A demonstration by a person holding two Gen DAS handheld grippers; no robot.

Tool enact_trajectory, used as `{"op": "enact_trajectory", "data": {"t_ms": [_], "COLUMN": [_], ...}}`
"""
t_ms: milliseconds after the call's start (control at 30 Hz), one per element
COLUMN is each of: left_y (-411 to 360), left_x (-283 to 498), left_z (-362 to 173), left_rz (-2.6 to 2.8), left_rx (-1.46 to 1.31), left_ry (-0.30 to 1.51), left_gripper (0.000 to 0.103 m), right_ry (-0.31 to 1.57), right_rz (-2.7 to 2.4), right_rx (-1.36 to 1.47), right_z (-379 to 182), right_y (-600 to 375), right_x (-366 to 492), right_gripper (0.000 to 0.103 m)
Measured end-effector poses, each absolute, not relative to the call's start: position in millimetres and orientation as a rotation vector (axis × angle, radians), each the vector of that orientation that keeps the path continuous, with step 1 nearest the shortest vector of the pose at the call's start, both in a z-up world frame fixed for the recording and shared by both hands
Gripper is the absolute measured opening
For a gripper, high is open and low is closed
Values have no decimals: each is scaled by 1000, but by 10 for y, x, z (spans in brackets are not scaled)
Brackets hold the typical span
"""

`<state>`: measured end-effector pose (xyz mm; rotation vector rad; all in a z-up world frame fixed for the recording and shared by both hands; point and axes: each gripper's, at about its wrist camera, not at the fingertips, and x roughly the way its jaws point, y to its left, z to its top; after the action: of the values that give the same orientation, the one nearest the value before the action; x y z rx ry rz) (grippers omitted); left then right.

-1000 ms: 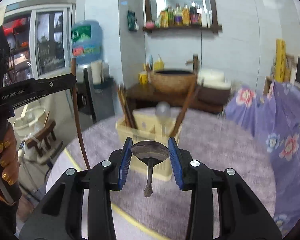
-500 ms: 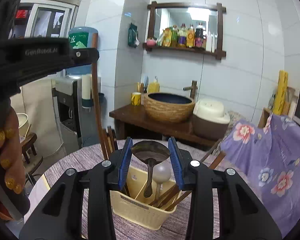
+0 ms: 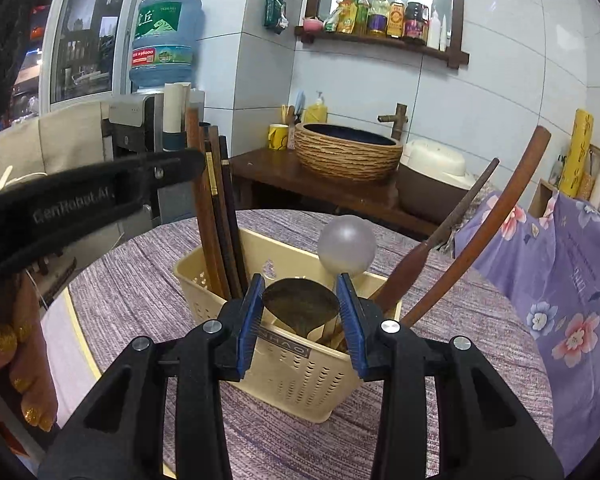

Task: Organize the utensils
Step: 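Lift the steel spoon and brown chopstick and lower them into the cream holder, then open both tools and withdraw them from the holder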

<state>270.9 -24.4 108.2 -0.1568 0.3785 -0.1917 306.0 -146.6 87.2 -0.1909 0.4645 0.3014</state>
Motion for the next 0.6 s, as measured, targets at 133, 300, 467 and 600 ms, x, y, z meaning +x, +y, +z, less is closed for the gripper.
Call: {"op": "enact_trajectory", "data": {"t_ms": [133,300,467,600], "left_y": [-230,-165,-30,64], "left_x": [2703,2623,2355,1938], "left_z": [1063,1115,1205,1206], "left_rz": [-195,-197,-189,-143], "left_rx": [-150,-163,-178,-102], "left_ry": [382,379,339,283], "left_gripper": [8,9,50,83], "right_ry": [479,456,401,333], "right_rz": [300,292,274,274], "right_rx": [-193,-191,-209,-206], "right_z": [827,814,874,944], "right_y": [-1459,-1482,-1522,-1633], "right_x": [3077,3021,2801,2448], "right_gripper": [38,51,73,83]}}
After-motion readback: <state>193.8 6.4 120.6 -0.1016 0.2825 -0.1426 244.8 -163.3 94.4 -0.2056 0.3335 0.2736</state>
